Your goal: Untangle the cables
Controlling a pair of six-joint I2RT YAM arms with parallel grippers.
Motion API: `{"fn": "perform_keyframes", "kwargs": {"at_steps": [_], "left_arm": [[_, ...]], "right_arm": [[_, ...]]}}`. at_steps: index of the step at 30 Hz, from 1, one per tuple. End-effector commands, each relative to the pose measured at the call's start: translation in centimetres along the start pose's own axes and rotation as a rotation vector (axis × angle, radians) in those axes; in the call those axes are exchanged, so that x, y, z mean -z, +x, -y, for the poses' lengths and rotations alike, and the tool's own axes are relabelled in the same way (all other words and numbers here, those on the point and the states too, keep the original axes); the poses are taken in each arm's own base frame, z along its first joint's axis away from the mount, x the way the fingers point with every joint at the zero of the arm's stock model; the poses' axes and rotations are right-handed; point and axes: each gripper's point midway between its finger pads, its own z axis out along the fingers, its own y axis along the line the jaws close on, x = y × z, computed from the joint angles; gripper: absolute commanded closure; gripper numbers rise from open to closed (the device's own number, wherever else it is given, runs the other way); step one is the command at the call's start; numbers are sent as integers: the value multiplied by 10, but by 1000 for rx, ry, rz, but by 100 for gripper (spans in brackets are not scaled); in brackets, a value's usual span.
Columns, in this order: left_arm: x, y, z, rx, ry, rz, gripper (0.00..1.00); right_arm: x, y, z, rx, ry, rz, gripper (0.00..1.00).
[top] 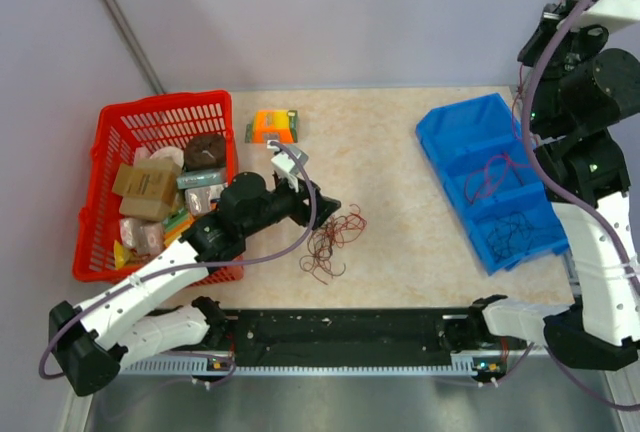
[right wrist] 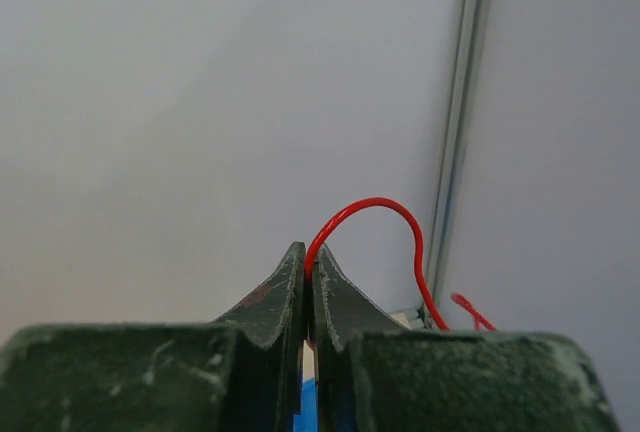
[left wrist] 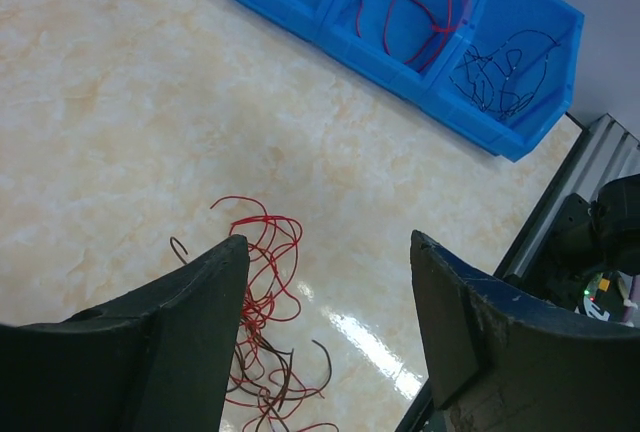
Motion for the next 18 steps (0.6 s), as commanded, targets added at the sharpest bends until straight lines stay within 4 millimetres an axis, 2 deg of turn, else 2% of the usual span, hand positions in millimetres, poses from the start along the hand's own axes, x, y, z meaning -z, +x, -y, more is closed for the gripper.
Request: {"fn": "perform_keyframes", "kwargs": {"at_steps": [1, 5, 7, 12, 13, 14, 18], "left_arm": [[10, -29, 19, 6, 65, 68, 30], [13, -34, 25, 11, 93, 78, 29], [14, -33, 28, 15, 108, 74, 29], [16, -36, 32, 18, 126, 79, 29], [17, -37, 33, 20, 128, 79, 29], [18, -38, 34, 22, 129, 83, 29], [22, -40, 34, 26, 130, 94, 29]], "right_arm": [[-15, 21, 19, 3, 45, -33, 100], [-13, 53, 52, 4, 133, -89, 100], [-9, 62, 62, -9, 149, -104, 100], [-12, 82, 61, -60, 127, -150, 100], [-12, 81, 60, -70, 122, -160, 100], [-12, 71, 56, -95, 101, -147, 100], [-7, 14, 46, -160, 28, -53, 100]]}}
